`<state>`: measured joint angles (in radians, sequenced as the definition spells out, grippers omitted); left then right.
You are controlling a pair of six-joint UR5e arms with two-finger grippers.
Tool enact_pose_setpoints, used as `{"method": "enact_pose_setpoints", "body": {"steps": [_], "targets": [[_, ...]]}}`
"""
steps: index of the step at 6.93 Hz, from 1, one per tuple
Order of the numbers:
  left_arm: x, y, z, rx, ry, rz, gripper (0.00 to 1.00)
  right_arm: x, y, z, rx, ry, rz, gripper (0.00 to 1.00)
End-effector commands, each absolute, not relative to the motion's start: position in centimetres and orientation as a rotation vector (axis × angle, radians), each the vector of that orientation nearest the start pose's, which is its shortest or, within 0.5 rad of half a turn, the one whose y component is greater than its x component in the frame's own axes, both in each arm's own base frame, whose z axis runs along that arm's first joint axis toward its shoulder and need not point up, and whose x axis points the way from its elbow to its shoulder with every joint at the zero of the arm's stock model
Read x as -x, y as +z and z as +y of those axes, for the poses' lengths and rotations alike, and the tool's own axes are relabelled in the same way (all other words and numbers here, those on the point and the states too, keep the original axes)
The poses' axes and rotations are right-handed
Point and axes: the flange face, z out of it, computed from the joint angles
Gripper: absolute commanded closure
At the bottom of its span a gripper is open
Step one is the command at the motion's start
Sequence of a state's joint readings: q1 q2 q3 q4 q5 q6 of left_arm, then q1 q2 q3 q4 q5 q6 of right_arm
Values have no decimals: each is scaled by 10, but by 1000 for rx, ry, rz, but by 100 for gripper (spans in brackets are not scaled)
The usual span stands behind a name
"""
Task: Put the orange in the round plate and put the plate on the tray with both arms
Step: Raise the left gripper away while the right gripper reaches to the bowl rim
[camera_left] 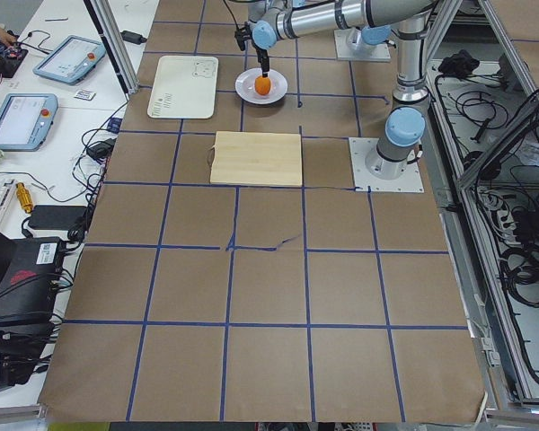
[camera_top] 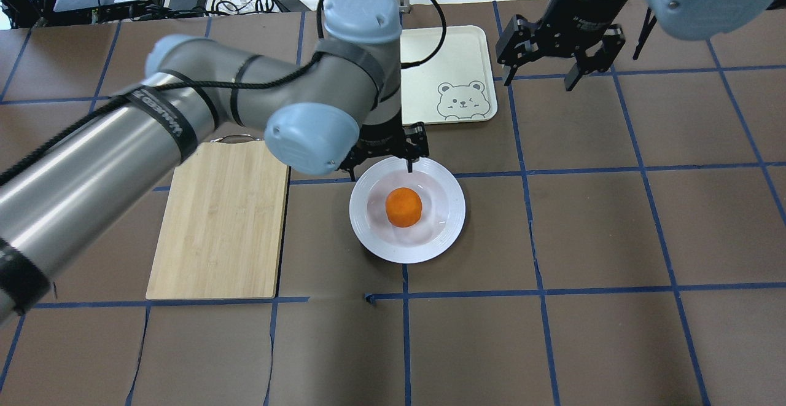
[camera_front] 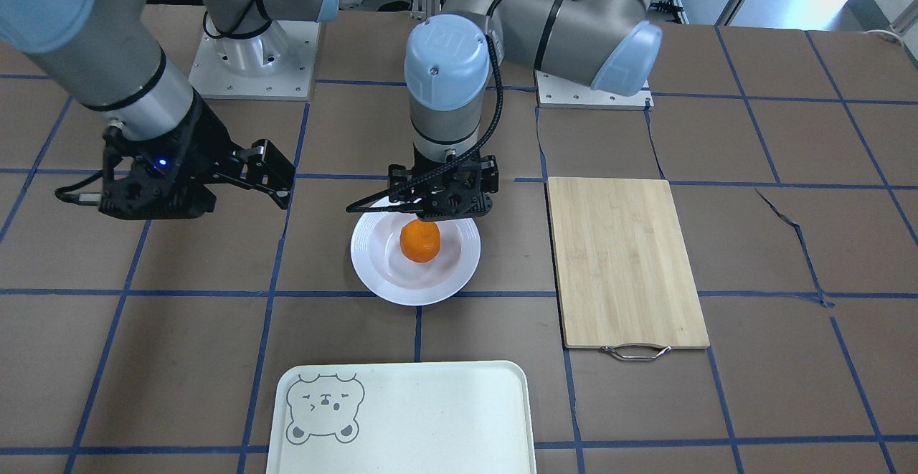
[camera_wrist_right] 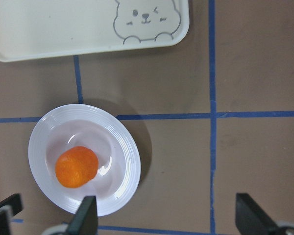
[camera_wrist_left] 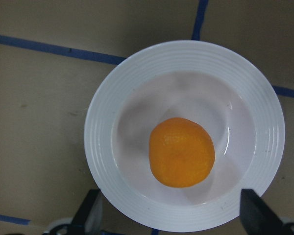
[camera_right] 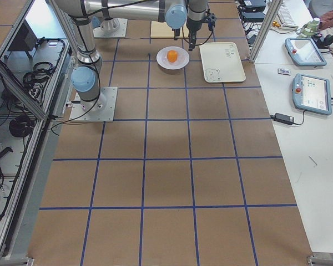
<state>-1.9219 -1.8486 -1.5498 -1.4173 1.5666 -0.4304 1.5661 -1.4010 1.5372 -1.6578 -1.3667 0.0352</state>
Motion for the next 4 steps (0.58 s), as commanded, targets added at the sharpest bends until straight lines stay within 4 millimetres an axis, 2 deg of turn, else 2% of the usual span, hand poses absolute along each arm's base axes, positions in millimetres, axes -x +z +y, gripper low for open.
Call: {"method": "enact_pose_setpoints", "body": {"steps": [1, 2, 3, 4], "targets": [[256, 459, -521, -62, 67, 3125, 0, -160, 330, -537, -87, 77, 2840, 0], [228, 490, -517, -174, -18, 3129, 0, -165, 289, -517, -84, 15, 2823, 0], [210, 508, -505, -153, -62, 3126, 0, -172, 265, -503, -76, -14, 2754, 0], [198, 503, -502, -112, -48, 3145, 0, -176, 235, -496, -78, -14, 2708, 0]]}}
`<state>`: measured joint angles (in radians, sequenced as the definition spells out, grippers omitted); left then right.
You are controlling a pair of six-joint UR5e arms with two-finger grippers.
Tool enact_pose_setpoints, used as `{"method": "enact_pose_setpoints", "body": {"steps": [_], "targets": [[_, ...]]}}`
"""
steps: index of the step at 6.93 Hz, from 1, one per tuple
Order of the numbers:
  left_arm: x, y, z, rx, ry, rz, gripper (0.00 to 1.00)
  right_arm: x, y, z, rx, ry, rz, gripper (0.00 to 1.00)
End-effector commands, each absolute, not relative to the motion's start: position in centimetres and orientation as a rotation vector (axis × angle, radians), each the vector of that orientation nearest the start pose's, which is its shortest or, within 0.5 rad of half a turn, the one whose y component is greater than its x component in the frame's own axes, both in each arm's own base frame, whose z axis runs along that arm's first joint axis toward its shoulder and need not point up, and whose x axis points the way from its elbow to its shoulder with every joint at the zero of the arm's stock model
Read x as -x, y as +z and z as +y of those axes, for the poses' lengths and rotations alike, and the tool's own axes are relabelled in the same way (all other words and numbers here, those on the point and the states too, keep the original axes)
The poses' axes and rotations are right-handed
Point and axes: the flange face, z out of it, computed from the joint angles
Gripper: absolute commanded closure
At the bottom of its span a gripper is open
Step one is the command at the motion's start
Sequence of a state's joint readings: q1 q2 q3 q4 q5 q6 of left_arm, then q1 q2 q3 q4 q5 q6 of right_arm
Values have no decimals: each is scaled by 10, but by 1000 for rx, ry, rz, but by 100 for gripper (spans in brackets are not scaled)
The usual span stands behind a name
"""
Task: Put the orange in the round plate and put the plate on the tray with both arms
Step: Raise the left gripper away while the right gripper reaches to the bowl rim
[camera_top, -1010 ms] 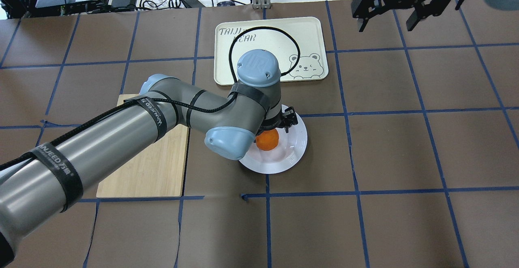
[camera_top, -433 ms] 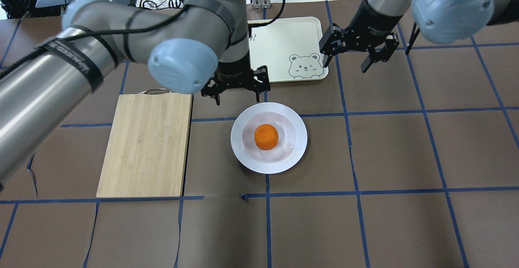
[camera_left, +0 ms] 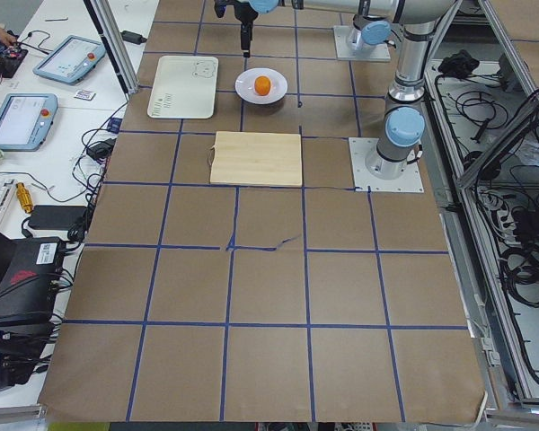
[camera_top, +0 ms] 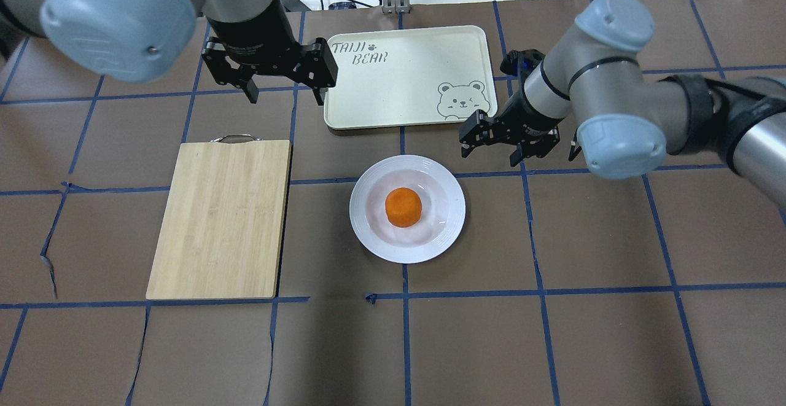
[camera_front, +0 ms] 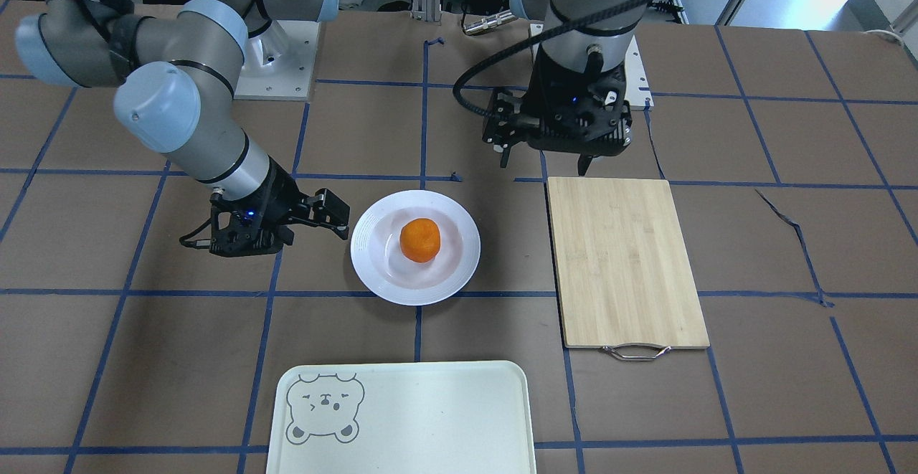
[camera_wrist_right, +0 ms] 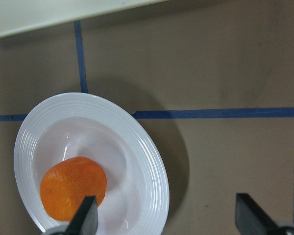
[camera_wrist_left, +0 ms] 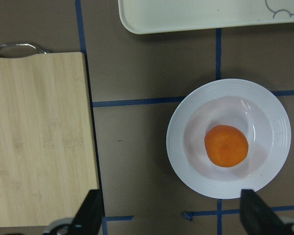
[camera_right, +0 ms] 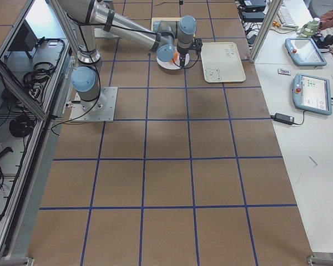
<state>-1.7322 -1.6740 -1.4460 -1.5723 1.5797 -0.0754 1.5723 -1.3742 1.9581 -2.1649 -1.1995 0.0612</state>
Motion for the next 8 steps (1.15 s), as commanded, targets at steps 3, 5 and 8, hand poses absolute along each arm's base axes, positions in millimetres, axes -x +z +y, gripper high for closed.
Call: {"method": "enact_pose_setpoints", "body": {"steps": [3, 5, 8], "targets": [[178, 505, -485, -53, -47, 3135, 0, -183, 166, -498, -260, 29, 2659, 0], [170, 503, -482, -27, -60, 3142, 0, -204, 170, -491, -283, 49, 2656, 1], [167, 498, -479, -26, -49, 3135, 0, -210, 159, -475, -315, 74, 2658, 11]]}}
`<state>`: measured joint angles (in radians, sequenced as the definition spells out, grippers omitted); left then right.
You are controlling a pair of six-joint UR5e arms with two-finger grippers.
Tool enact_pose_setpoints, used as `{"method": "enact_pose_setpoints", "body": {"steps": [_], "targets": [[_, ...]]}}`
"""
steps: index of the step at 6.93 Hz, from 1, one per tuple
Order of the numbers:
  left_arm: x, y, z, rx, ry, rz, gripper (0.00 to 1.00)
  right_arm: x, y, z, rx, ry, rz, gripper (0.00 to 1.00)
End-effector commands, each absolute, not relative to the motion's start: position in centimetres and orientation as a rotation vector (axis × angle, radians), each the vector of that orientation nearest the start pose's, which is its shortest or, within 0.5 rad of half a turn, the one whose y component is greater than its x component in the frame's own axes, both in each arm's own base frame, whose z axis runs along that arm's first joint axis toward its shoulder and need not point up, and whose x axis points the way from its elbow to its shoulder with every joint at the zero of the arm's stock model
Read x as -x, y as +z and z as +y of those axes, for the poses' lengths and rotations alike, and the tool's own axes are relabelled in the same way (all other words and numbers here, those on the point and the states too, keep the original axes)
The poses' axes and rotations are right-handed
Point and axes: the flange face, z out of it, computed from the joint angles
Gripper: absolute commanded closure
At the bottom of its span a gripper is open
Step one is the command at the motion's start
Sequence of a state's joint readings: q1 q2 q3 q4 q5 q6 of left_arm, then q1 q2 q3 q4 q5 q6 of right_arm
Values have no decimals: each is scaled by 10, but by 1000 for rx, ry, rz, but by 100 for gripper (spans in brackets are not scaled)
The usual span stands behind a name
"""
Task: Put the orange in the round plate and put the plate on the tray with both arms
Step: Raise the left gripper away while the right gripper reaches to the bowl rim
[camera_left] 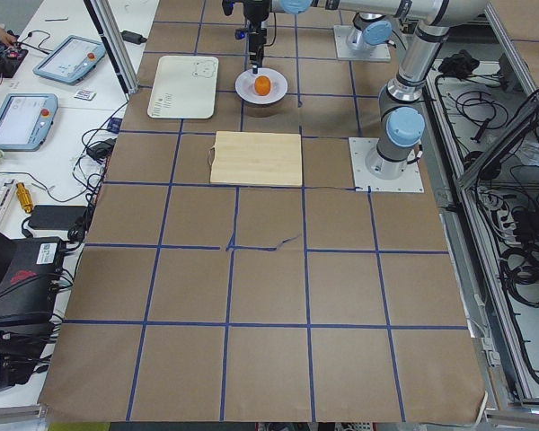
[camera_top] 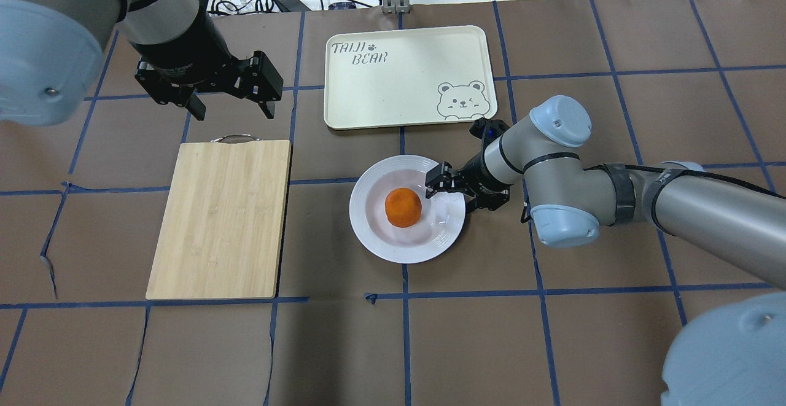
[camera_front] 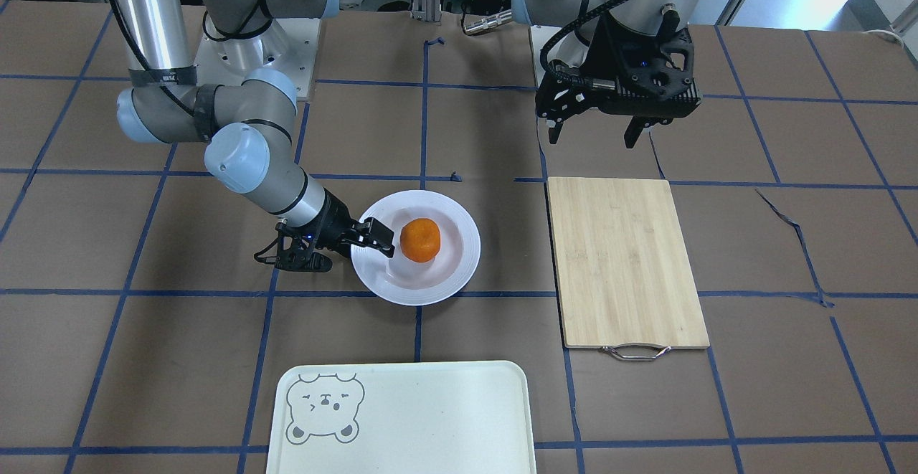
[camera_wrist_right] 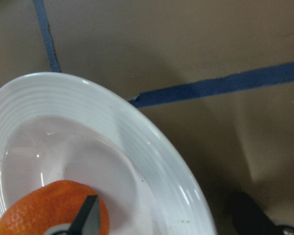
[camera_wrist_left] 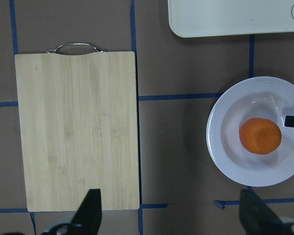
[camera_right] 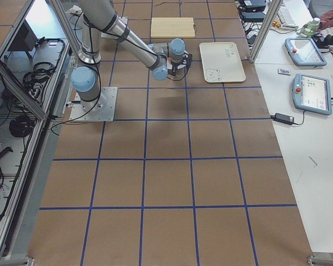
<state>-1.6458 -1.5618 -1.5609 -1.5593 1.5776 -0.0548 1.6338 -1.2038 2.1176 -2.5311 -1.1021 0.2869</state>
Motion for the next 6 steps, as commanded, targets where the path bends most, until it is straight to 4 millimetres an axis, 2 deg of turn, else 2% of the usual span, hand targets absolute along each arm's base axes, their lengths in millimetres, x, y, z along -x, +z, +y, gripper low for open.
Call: {"method": "enact_pose_setpoints", "body": {"steps": [1, 2, 3, 4, 6], "targets": [[167, 499, -479, -24, -51, 3135, 0, -211, 159, -473, -319, 79, 2656, 23], [166, 499, -479, -21, -51, 3135, 0, -213, 160, -471, -312, 77, 2657, 49], [165, 499, -479, -17, -51, 3138, 0, -225, 163, -469, -278, 72, 2656, 74], [165, 499, -479, -17, -51, 3138, 0, -236, 167, -468, -274, 57, 2652, 85], [165, 499, -479, -17, -51, 3138, 0, -239, 169, -467, -291, 63, 2637, 100]]}}
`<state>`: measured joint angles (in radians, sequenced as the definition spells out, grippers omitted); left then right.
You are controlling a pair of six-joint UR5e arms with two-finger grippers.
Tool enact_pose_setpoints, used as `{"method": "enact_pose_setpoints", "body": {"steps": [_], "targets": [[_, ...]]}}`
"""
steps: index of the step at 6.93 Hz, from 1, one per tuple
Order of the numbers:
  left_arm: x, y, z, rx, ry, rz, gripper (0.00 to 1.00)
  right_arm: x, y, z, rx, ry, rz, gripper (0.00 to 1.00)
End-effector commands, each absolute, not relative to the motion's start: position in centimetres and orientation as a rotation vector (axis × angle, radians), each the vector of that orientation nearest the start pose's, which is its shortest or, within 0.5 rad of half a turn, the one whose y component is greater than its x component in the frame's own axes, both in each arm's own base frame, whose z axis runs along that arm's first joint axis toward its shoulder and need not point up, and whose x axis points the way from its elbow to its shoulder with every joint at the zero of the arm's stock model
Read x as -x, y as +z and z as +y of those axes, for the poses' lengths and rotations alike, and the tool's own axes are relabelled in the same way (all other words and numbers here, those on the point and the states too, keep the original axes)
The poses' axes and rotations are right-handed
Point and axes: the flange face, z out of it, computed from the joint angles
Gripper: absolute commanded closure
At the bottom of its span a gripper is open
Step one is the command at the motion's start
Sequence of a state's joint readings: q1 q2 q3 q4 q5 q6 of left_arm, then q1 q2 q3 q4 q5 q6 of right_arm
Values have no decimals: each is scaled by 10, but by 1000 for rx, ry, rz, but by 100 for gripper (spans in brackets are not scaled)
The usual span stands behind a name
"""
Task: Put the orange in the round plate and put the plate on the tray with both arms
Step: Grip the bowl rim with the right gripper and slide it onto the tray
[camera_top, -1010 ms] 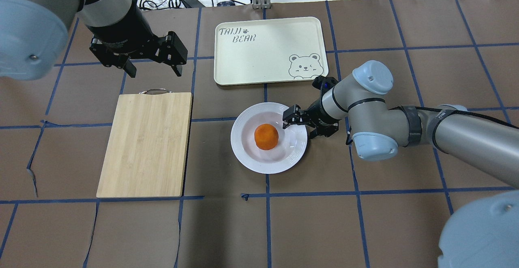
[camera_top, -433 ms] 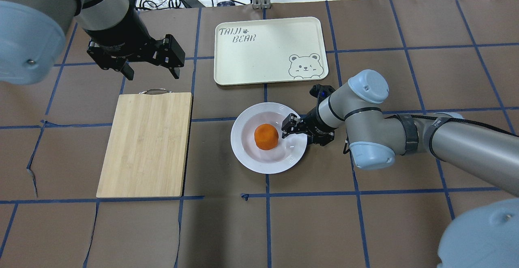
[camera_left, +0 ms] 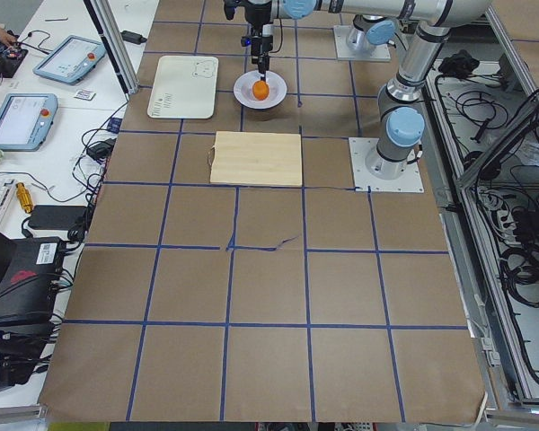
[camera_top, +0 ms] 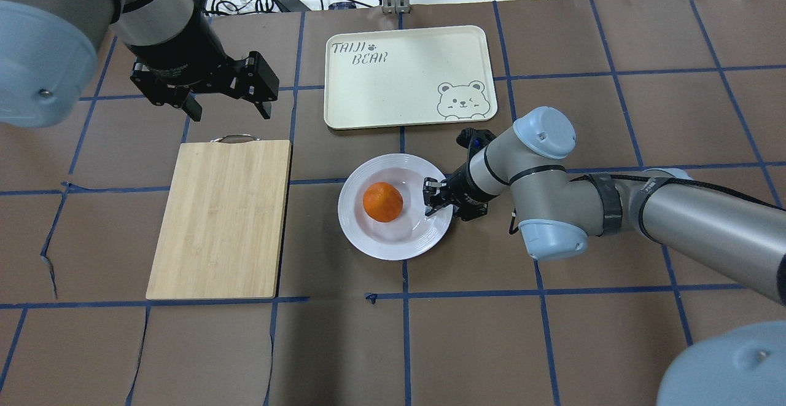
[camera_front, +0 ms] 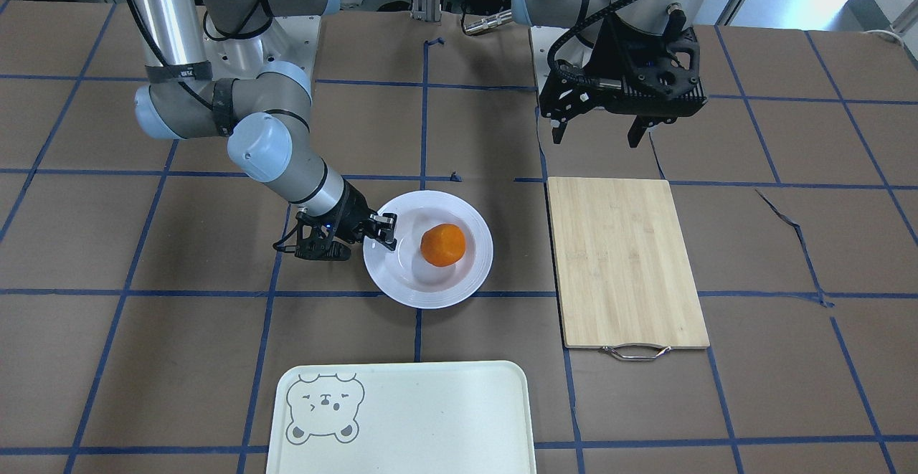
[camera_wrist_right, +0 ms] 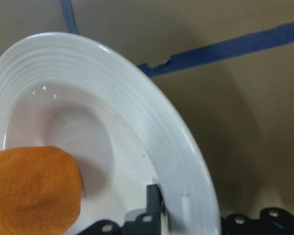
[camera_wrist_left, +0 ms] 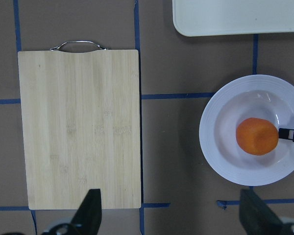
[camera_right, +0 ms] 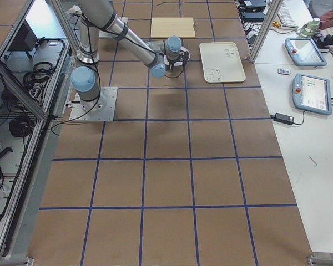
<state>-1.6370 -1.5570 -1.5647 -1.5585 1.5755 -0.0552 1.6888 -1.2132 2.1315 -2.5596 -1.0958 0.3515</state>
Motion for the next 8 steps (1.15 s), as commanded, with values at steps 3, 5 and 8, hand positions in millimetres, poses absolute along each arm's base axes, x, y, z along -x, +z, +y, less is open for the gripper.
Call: {"method": "enact_pose_setpoints", "body": {"steps": [3, 5, 8], "targets": [[165, 500, -479, -17, -53, 3139, 0, -239, 214, -493, -284, -49, 2585, 100], [165, 500, -478, -17, -56, 3139, 0, -220, 254, -543, -299, -196, 2548, 100], [165, 499, -477, -14, -48, 3140, 0, -171, 241, -662, -405, -301, 2520, 98]]}}
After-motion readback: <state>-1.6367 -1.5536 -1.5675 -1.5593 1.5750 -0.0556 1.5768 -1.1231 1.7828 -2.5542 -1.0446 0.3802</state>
